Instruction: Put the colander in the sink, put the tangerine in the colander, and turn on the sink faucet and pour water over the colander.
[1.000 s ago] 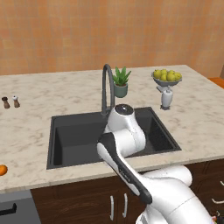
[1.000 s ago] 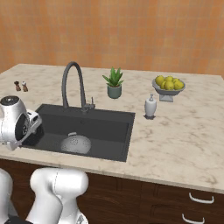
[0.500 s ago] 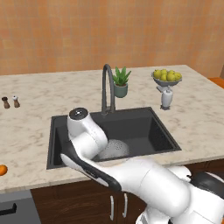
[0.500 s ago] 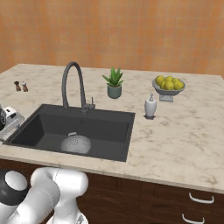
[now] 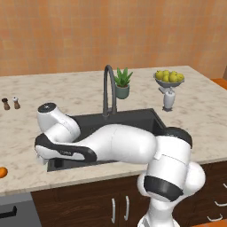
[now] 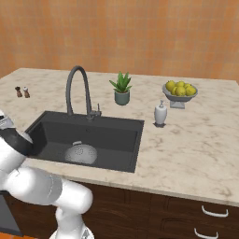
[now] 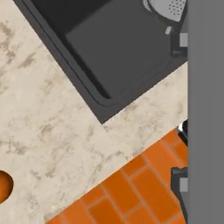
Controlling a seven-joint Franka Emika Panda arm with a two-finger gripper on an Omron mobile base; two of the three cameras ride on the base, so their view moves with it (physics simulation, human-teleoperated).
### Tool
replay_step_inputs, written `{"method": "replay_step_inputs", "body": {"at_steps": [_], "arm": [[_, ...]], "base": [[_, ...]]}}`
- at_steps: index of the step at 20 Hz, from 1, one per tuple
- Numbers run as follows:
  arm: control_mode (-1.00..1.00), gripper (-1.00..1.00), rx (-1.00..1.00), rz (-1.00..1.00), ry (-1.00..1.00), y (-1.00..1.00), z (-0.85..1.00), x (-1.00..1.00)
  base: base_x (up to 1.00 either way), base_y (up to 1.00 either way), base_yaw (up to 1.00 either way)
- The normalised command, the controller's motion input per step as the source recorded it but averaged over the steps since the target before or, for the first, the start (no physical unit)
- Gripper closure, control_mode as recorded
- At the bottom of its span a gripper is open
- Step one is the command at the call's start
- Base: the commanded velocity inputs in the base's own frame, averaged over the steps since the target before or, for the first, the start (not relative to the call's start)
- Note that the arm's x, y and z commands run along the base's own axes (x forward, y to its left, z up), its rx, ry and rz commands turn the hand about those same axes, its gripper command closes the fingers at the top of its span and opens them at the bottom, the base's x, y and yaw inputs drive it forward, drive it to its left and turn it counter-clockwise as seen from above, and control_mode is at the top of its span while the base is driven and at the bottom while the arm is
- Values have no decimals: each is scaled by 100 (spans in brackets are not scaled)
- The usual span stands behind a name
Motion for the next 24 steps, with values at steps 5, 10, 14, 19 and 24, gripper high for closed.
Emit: {"method": "replay_step_inputs", "body": {"at_steps": [5,10,14,19,24], "arm": [[-100,-100,1,-31,6,87,-6,5],[-100,-100,5,-21,-1,45,-20,-23],[-100,-100,10,-25,-3,35,-2,-4],[-100,-100,17,-23,-2,26,-7,-6],[-100,-100,17,-13,-2,20,-35,-11]], "base": [[0,0,0],[0,0,0],[0,0,0],[0,0,0],[0,0,0]]}}
